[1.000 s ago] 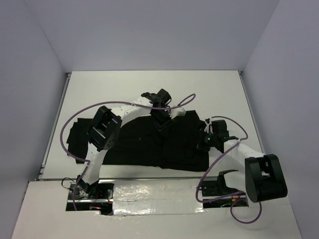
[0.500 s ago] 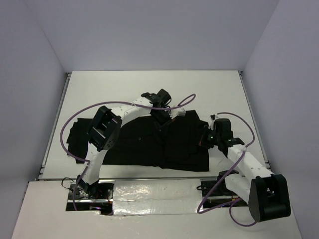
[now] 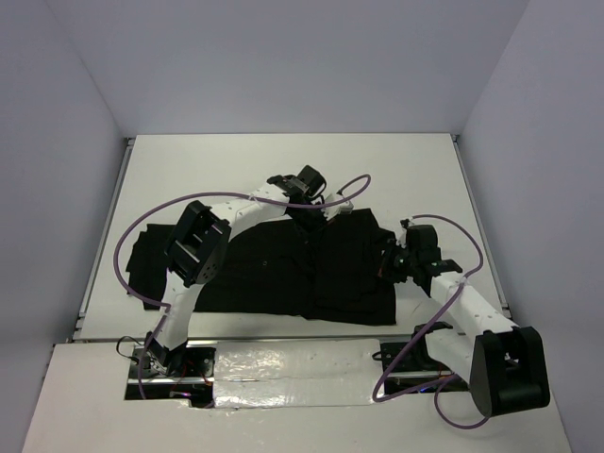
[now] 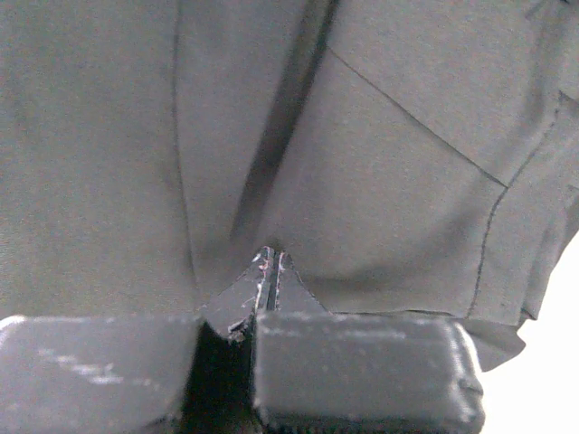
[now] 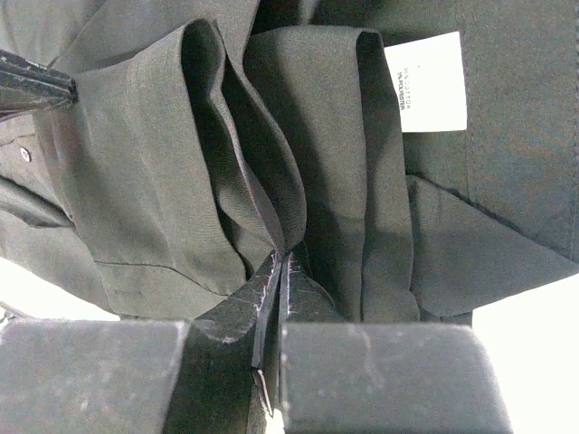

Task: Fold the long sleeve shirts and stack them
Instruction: Fold the shirt

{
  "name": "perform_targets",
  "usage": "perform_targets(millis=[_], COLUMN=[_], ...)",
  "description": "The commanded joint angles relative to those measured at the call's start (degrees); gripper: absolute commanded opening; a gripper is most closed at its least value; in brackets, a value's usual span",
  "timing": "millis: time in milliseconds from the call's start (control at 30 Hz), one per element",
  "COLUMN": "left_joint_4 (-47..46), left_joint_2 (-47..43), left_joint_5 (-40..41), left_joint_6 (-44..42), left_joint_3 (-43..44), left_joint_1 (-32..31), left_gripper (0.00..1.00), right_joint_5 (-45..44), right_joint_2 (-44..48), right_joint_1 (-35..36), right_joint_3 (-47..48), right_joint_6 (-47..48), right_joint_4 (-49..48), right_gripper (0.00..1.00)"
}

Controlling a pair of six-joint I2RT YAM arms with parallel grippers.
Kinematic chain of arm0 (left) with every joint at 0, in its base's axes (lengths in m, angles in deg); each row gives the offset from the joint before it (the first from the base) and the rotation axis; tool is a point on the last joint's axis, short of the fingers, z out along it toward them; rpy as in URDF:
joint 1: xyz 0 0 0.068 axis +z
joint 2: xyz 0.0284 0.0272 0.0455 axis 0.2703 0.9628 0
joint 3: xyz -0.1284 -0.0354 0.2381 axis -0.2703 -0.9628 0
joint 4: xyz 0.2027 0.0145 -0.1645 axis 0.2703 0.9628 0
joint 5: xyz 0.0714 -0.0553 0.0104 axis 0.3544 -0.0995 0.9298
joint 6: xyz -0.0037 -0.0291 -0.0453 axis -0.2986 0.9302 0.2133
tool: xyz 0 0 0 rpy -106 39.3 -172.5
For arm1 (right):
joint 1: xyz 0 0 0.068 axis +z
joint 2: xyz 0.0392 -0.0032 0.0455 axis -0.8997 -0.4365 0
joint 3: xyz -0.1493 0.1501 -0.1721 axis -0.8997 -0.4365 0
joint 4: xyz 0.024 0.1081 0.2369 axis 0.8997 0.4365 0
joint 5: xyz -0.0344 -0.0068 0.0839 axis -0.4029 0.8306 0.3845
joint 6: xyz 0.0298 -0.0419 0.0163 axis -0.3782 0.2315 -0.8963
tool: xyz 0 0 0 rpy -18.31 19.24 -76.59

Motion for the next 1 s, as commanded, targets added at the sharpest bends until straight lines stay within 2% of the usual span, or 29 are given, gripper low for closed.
perform_targets(millis=[0, 67, 100, 133, 167, 200, 233, 267, 333, 367, 433, 467, 500, 533, 567, 600, 667, 700, 800, 967], left_joint_4=[-1.65, -1.39, -1.30, -0.69, -0.25, 0.45, 2.46, 3.52, 5.81, 8.08, 9.42, 10.38, 10.91, 11.61, 12.58, 13.11, 14.34, 14.26, 14.35, 7.32], left_joint_2=[-1.67, -1.14, -1.14, -1.31, -1.75, -2.19, -2.72, -4.11, -5.96, -8.23, -10.97, -13.77, -15.10, -17.29, -18.18, -19.49, -20.21, -20.04, -17.85, -14.42], left_joint_5=[1.24, 1.15, 0.54, 0.27, 0.10, 0.79, 1.49, 2.11, 3.43, 4.04, 6.15, 6.94, 7.73, 8.96, 9.41, 8.89, 8.09, 8.35, 10.55, 12.40], left_joint_6=[1.03, 0.94, 0.94, 0.94, 0.94, 0.76, -0.02, -0.55, -2.13, -2.75, -3.72, -3.90, -4.77, -5.21, -5.56, -6.26, -7.41, -8.37, -11.44, -15.14], left_joint_3=[1.11, 0.93, 0.76, 0.84, 1.10, 2.50, 3.47, 4.70, 8.39, 9.44, 10.77, 9.99, 9.29, 8.50, 6.57, 5.34, 1.91, 0.68, -3.71, -9.87], left_joint_1=[-0.24, -0.42, -0.50, -0.51, -0.42, -0.42, -0.33, 0.28, 1.42, 3.26, 5.98, 9.83, 12.04, 17.46, 20.73, 27.90, 35.32, 42.31, 52.27, 59.61], left_gripper=[0.00, 0.15, 0.28, 0.51, 0.62, 0.67, 0.78, 0.81, 0.99, 0.99, 0.99, 0.99, 0.99, 0.99, 0.99, 0.99, 0.99, 0.99, 0.99, 0.99], right_joint_5=[0.15, -0.37, -0.72, -1.33, -2.12, -2.91, -4.84, -5.99, -8.53, -12.11, -16.35, -21.59, -23.90, -25.49, -24.64, -22.89, -19.11, -19.09, -19.09, -16.98], right_joint_2=[-0.49, -1.63, -2.85, -3.39, -3.57, -3.22, -2.43, -0.25, 2.48, 5.89, 9.59, 13.09, 14.35, 16.45, 17.17, 17.69, 17.79, 17.70, 17.00, 13.67], right_joint_1=[-0.46, -0.55, -0.46, -0.55, -0.55, -0.55, -0.55, -0.72, -1.16, -1.16, -1.07, -1.16, -1.16, -1.25, -1.42, -1.43, -1.34, -1.25, -1.25, -1.16], right_joint_3=[0.46, 1.34, 1.87, 2.57, 3.97, 4.59, 5.73, 6.43, 8.71, 9.77, 11.96, 12.50, 12.77, 13.03, 12.95, 12.16, 10.67, 8.57, 3.74, -1.55], right_joint_6=[-0.07, 0.28, 0.45, 1.15, 1.33, 1.34, 0.90, 0.37, -1.12, -2.69, -4.72, -8.38, -11.03, -13.93, -17.00, -17.56, -19.92, -20.72, -24.23, -26.96], right_joint_4=[-1.92, -1.84, -0.88, -0.09, 1.84, 2.64, 3.60, 5.70, 8.61, 12.02, 15.46, 19.13, 21.08, 24.84, 26.01, 26.72, 28.83, 29.97, 30.94, 27.09], right_gripper=[0.00, 0.20, 0.33, 0.48, 0.52, 0.54, 0.58, 0.59, 0.63, 0.65, 0.76, 0.81, 0.92, 0.93, 0.87, 0.83, 0.78, 0.79, 0.87, 0.91])
